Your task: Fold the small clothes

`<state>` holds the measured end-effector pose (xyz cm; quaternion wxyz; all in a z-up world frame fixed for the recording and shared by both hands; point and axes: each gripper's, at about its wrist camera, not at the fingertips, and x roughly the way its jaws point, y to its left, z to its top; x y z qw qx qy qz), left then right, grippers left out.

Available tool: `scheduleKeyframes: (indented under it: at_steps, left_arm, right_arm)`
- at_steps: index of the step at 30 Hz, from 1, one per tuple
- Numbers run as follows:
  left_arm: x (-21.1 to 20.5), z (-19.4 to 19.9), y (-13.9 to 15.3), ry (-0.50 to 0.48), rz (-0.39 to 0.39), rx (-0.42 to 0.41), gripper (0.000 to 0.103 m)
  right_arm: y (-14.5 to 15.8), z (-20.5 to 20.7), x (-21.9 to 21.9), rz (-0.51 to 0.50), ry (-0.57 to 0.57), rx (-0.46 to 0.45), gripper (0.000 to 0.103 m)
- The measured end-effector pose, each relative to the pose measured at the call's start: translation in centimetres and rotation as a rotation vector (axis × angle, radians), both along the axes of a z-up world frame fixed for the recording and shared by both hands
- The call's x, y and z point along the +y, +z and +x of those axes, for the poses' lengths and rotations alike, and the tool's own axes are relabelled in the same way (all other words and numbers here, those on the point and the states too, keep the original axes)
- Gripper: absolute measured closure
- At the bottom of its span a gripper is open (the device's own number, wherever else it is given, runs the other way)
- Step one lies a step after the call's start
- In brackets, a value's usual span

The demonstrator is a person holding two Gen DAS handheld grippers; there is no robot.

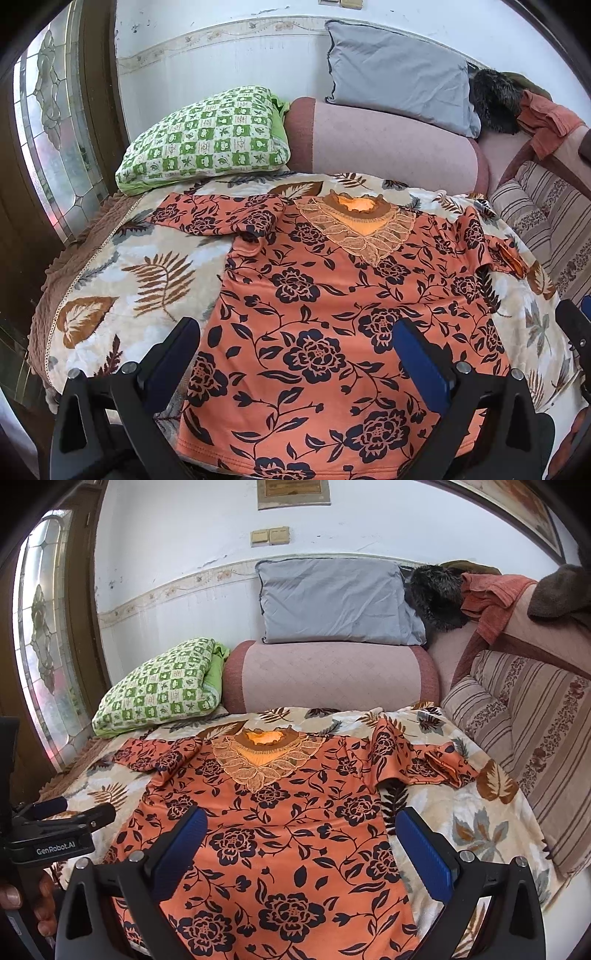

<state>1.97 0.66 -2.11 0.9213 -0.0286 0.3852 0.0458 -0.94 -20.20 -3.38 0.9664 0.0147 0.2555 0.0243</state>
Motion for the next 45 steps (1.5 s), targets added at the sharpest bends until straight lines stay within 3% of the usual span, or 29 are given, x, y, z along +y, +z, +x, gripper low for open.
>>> scheduleKeyframes:
  at_steps: [38, 42, 45]
  left_arm:
    - [0.3, 1.2, -0.6, -0.008, -0.006, 0.016, 0.0]
    - [0.8, 1.7, -1.9, -0.014, -0.031, 0.043, 0.0]
    - [1.3, 2.3, -3.0, -0.006, -0.028, 0.069, 0.0]
  right_arm:
    - [0.1, 1.2, 1.2, -0.022, 0.028, -0.001, 0.0]
    - [0.0, 1.6, -0.1, -0.031, 0.011, -0.014, 0.0]
    - [-0.8, 3.1, -4.0, -0.014, -0.075, 0.011, 0.0]
